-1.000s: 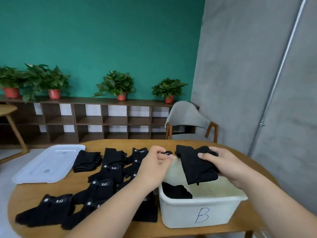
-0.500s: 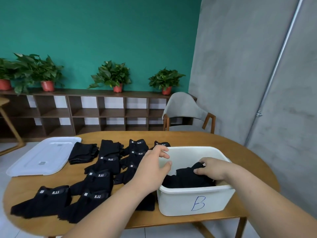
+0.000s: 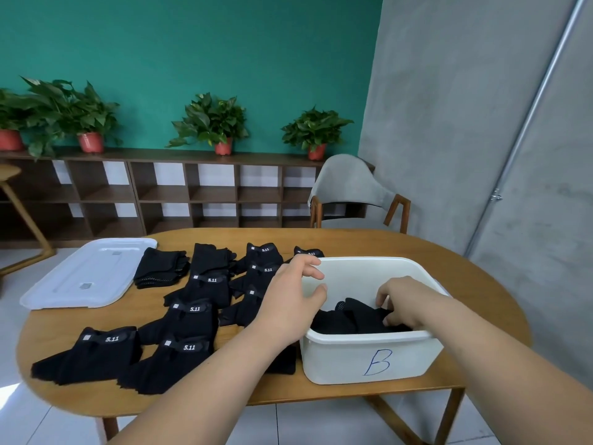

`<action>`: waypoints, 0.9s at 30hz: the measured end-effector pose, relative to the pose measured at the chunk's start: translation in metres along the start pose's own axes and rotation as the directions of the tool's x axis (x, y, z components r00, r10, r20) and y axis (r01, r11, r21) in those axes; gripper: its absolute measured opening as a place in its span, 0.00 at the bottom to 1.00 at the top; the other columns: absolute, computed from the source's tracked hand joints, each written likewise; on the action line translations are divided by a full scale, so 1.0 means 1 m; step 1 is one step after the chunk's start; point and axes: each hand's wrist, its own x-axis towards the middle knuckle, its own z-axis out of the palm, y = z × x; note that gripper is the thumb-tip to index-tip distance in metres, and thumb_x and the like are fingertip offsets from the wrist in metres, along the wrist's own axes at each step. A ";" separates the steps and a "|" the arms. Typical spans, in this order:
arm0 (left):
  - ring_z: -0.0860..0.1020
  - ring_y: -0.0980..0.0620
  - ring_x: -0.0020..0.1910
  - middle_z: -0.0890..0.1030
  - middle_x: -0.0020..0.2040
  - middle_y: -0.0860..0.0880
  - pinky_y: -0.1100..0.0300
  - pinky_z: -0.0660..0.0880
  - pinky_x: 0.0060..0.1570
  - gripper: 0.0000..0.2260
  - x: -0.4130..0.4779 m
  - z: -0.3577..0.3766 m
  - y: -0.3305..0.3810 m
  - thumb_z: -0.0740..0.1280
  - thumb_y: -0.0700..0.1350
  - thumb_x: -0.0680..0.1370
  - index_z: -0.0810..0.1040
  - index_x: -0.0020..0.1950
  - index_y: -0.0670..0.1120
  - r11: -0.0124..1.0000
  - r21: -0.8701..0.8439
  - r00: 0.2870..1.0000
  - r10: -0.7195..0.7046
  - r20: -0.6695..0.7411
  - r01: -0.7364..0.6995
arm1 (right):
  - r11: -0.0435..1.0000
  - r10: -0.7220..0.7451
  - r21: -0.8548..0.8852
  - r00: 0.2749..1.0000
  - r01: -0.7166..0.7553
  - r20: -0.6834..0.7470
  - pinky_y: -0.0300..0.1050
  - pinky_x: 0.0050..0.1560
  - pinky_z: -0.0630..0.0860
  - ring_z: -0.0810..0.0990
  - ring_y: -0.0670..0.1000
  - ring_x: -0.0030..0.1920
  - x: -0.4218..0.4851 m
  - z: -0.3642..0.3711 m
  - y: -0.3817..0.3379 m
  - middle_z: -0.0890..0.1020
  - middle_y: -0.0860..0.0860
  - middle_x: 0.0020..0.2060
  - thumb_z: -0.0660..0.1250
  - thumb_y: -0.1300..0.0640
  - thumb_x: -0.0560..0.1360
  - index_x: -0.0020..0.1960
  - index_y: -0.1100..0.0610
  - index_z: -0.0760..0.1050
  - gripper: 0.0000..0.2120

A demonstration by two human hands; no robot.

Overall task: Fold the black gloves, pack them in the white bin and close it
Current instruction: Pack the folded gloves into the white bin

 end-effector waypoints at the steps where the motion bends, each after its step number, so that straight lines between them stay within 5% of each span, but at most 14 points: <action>1: 0.70 0.61 0.68 0.80 0.57 0.64 0.63 0.63 0.66 0.17 0.000 0.000 0.000 0.69 0.47 0.82 0.71 0.69 0.59 1.000 -0.004 1.000 -0.002 -0.002 0.002 | 1.000 -0.014 0.002 1.000 0.014 -0.002 0.43 0.48 0.77 0.81 0.52 0.53 0.000 -0.003 0.000 0.80 0.49 0.59 0.80 0.52 0.72 0.63 0.45 0.79 0.21; 8: 0.76 0.63 0.61 0.82 0.55 0.61 0.64 0.71 0.65 0.14 0.003 -0.002 0.001 0.71 0.47 0.81 0.75 0.65 0.59 0.990 -0.135 0.997 -0.038 -0.072 0.028 | 0.971 -0.210 0.101 0.973 0.219 -0.090 0.46 0.60 0.78 0.80 0.40 0.51 -0.009 -0.043 -0.016 0.81 0.35 0.55 0.79 0.46 0.73 0.63 0.35 0.76 0.21; 15: 0.79 0.62 0.56 0.82 0.54 0.58 0.63 0.77 0.62 0.13 0.010 -0.024 -0.002 0.70 0.40 0.80 0.79 0.62 0.55 0.969 -0.246 0.981 -0.058 -0.185 0.011 | 0.884 -0.357 0.194 0.883 0.425 -0.305 0.39 0.56 0.78 0.82 0.37 0.49 -0.010 -0.069 -0.071 0.83 0.36 0.53 0.78 0.46 0.74 0.63 0.38 0.80 0.18; 21: 0.79 0.62 0.56 0.82 0.54 0.58 0.67 0.76 0.59 0.12 0.013 -0.059 -0.036 0.71 0.43 0.81 0.79 0.62 0.55 0.988 -0.145 0.960 -0.088 -0.264 0.051 | 0.829 -0.416 0.213 0.825 0.517 -0.382 0.47 0.59 0.80 0.82 0.41 0.53 0.011 -0.059 -0.131 0.83 0.38 0.59 0.75 0.45 0.77 0.66 0.38 0.78 0.18; 27: 0.78 0.60 0.59 0.81 0.58 0.57 0.63 0.74 0.62 0.13 0.015 -0.104 -0.092 0.71 0.45 0.81 0.78 0.65 0.53 0.981 0.046 0.933 -0.166 -0.319 0.191 | 0.841 -0.443 0.177 0.839 0.511 -0.316 0.51 0.65 0.76 0.76 0.49 0.67 0.033 -0.032 -0.172 0.77 0.44 0.69 0.66 0.36 0.80 0.75 0.40 0.71 0.25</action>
